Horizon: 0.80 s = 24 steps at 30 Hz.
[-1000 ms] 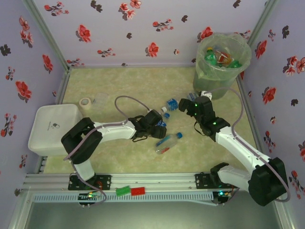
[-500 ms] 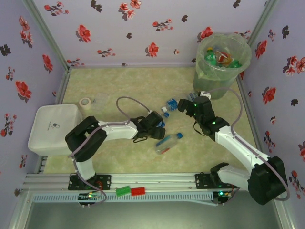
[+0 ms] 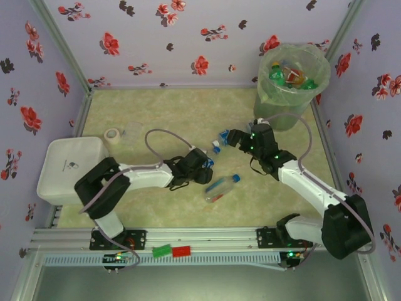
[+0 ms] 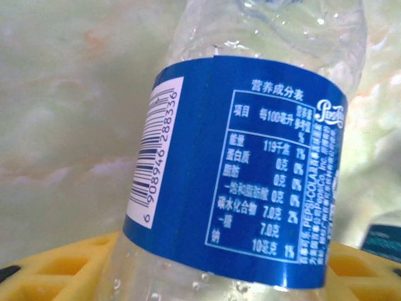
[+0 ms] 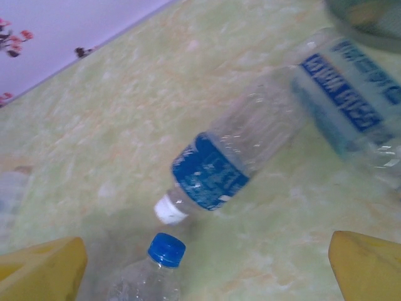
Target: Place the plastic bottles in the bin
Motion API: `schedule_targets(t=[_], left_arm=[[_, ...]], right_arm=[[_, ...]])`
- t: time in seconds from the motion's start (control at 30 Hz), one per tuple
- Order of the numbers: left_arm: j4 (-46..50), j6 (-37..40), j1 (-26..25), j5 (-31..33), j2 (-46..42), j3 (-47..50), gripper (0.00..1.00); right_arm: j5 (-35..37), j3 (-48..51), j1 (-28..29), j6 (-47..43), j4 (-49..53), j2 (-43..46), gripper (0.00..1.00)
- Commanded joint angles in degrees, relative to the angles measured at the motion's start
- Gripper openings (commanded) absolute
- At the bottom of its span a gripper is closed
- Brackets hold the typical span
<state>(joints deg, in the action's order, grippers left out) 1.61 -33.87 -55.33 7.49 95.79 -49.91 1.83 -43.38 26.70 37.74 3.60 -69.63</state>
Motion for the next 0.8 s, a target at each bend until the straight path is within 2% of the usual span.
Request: schedule_targets(t=[0.0,0.13,0.23,0.47,0.6,0.77], left_arm=[[-7.8,0.7,0.8,1.5,-6.7,2.8,0.51],[-15.1,0.6,2.7,-0.1,-12.3,5.7,0.52],[-19.8,0.3,4.7,-3.2,-14.4,6.8,0.52],[-28.5,1.0,7.4,-12.1,-14.8,7.5,0.53],[-31.3,0.1,7.4,-14.5,-14.4,8.2,0.54],[-35.3,-1.0,7.4,-15.2,-14.0,9.2,0.55]], right_arm=[[-9.8,-2.7,0.4,2.6,-7.9,-2.0,1.0],[-19.0,-3.3,0.9,5.7,-18.0,-5.6,1.0],[-22.5,-4.8,2.1,6.7,-22.0,-8.0,1.0],[-24.6,-8.7,6.0,5.7,-22.7,-11.7,0.99],[-24.9,-9.0,6.8,6.7,-23.2,-12.9,1.0],[-26.5,-9.0,7.4,8.2,-24.6,-13.8,0.93]])
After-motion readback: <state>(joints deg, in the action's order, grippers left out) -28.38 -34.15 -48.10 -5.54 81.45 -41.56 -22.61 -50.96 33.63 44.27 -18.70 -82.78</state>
